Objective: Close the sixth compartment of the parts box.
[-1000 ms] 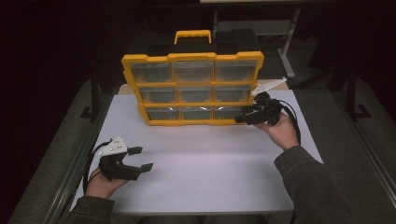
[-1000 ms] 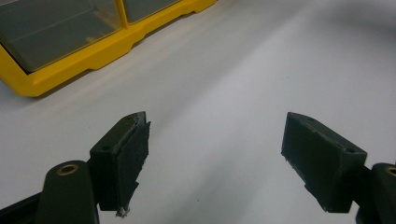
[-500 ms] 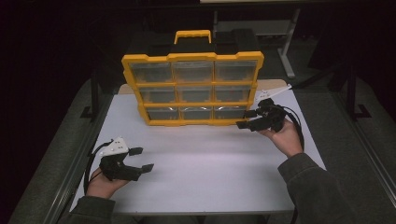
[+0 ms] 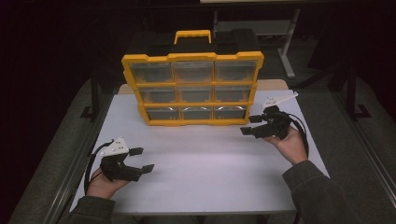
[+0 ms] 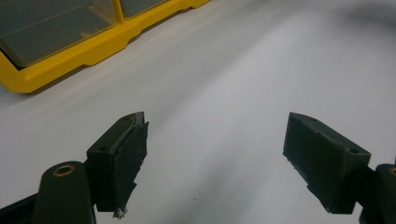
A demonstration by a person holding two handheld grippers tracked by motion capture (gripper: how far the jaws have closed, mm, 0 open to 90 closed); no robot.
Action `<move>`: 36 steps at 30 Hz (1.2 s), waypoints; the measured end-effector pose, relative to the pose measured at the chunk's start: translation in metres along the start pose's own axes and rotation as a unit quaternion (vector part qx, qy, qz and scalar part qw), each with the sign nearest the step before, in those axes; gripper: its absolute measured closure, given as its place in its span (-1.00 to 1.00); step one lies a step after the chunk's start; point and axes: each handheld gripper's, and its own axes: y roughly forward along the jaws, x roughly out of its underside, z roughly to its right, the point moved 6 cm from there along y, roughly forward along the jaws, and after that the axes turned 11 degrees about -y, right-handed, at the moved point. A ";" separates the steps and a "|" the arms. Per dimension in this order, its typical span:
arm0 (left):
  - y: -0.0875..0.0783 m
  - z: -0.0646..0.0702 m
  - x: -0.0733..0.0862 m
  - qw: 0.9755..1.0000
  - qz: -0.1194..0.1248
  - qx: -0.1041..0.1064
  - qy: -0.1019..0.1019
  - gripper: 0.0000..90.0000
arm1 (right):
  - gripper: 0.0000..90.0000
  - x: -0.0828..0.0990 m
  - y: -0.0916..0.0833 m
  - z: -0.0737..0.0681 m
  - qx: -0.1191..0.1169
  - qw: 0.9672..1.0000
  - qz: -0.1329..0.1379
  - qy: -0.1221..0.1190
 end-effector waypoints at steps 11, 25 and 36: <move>0.001 0.000 0.000 1.000 0.003 0.001 0.002 -0.55 | -0.42 0.015 -0.006 -0.001 0.011 1.000 0.007 0.005; 0.001 0.000 0.002 1.000 0.003 0.003 0.001 -0.57 | -0.53 0.033 -0.014 -0.003 0.025 1.000 0.010 0.012; 0.002 0.000 0.006 1.000 0.001 0.003 -0.004 -0.58 | -0.59 0.047 -0.017 -0.005 0.035 0.999 0.012 0.021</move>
